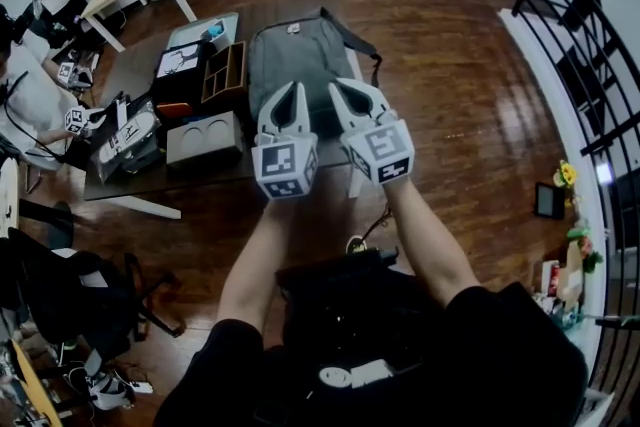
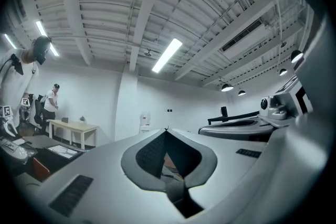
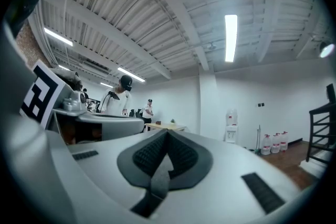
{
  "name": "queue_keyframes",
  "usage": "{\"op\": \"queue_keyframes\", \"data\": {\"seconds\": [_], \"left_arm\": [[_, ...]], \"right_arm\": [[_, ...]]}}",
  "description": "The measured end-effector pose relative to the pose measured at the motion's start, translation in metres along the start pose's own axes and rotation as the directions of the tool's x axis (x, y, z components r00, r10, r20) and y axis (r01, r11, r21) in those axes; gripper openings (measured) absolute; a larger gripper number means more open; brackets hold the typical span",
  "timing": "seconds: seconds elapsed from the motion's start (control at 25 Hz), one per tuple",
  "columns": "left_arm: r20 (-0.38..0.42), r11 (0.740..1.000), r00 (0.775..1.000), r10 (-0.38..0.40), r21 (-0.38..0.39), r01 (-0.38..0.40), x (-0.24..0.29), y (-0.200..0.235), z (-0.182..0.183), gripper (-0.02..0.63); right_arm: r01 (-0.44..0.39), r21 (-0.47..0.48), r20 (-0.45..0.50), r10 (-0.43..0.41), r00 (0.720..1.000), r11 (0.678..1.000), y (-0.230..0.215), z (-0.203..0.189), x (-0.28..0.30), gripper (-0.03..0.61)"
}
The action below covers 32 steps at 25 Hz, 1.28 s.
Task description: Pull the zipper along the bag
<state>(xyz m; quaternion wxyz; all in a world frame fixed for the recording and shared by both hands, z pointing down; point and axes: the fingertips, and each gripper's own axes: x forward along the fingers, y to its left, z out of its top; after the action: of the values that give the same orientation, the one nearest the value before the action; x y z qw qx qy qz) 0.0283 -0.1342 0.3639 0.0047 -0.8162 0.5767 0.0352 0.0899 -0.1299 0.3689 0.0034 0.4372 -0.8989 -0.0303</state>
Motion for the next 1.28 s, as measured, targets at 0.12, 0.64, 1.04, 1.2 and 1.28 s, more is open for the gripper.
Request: {"op": "queue_keyframes", "data": {"seconds": [0.12,0.64,1.04,1.2,1.28], "left_arm": [[-0.005,1.0,1.0,0.009,0.004,-0.009,0.009,0.0,-0.002,0.0],[-0.017,0.998,0.999,0.048,0.036,-0.048,0.029,0.015,-0.01,0.0],[-0.061,1.0,0.998,-0.004,0.003,0.004,0.074,0.057,-0.049,0.0],[-0.093,0.998,0.994,-0.061,-0.001,0.061,0.108,0.077,-0.076,0.0],[-0.12,0.997,0.989,-0.081,-0.026,0.079,0.127,0.089,-0.091,0.0]], "right_arm": [[-0.007,0.003,0.0,0.007,1.0,1.0,-0.007,-0.002,0.005,0.011],[-0.012,0.024,0.007,0.012,1.0,1.0,-0.015,-0.003,0.034,0.011],[0.057,-0.034,-0.095,-0.06,0.994,0.998,-0.034,-0.048,0.073,0.009],[0.121,-0.098,-0.232,-0.14,0.963,0.988,-0.062,-0.098,0.08,0.011],[0.139,-0.144,-0.309,-0.178,0.934,0.98,-0.076,-0.123,0.086,0.029]]}}
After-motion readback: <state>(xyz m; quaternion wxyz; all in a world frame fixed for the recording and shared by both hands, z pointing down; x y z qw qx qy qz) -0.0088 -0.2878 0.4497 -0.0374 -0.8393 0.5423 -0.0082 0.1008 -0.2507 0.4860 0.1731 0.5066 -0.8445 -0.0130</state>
